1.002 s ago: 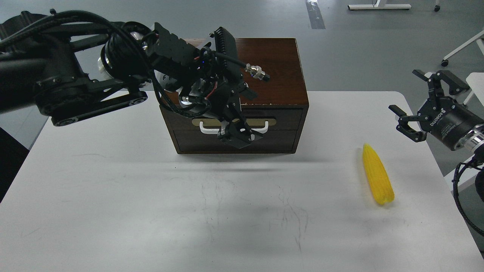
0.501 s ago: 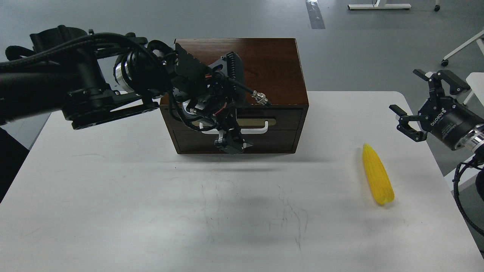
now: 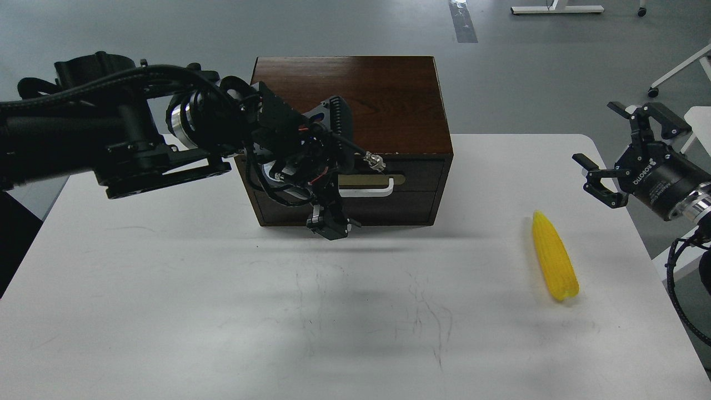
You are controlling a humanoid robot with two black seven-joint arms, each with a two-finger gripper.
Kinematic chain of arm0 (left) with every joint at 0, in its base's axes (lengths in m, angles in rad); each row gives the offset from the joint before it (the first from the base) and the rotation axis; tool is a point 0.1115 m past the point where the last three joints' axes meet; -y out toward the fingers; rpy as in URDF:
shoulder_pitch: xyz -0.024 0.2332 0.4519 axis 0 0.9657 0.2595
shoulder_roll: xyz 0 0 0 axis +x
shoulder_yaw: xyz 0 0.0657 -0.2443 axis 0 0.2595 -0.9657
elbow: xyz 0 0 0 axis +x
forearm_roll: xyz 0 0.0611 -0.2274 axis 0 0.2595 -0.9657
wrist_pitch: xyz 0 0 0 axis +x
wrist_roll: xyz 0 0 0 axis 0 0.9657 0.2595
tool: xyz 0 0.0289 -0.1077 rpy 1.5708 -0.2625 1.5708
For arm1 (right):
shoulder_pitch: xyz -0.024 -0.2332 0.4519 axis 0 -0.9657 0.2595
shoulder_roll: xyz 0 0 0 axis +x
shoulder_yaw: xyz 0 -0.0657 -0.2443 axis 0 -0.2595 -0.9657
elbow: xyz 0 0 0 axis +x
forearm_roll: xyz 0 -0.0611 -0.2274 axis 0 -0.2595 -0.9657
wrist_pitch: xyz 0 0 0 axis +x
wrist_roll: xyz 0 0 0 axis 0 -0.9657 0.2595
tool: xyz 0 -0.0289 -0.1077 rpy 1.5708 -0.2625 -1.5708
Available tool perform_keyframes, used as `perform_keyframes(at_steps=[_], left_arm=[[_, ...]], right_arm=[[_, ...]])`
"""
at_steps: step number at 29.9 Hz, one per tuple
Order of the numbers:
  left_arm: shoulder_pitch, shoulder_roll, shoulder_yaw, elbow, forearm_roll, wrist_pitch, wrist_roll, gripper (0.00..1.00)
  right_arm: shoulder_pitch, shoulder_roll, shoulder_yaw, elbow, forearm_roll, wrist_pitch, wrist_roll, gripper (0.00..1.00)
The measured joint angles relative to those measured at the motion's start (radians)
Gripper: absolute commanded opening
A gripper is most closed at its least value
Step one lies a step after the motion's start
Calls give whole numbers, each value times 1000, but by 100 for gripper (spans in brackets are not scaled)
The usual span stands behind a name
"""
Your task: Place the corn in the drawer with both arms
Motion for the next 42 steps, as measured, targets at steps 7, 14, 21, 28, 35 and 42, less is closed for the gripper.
perform_keyframes(at_steps=[7, 14, 21, 28, 35, 42], left_arm=[[-1, -3, 21, 6, 2, 0, 0, 98], [4, -3, 30, 31, 2, 0, 0, 98], [18, -5, 31, 38, 3, 0, 0, 98], [21, -13, 31, 38, 3, 0, 0, 98], [28, -20, 30, 38, 3, 0, 0, 98], [27, -27, 30, 34, 3, 0, 0, 98]], right_arm=[[0, 0, 1, 0, 0, 0, 0, 100], [0, 0, 3, 0, 0, 0, 0, 100], [-1, 0, 3, 0, 0, 0, 0, 100], [-2, -2, 3, 0, 0, 0, 0, 100], [-2, -2, 3, 0, 0, 0, 0, 100], [-3, -1, 3, 0, 0, 0, 0, 100]])
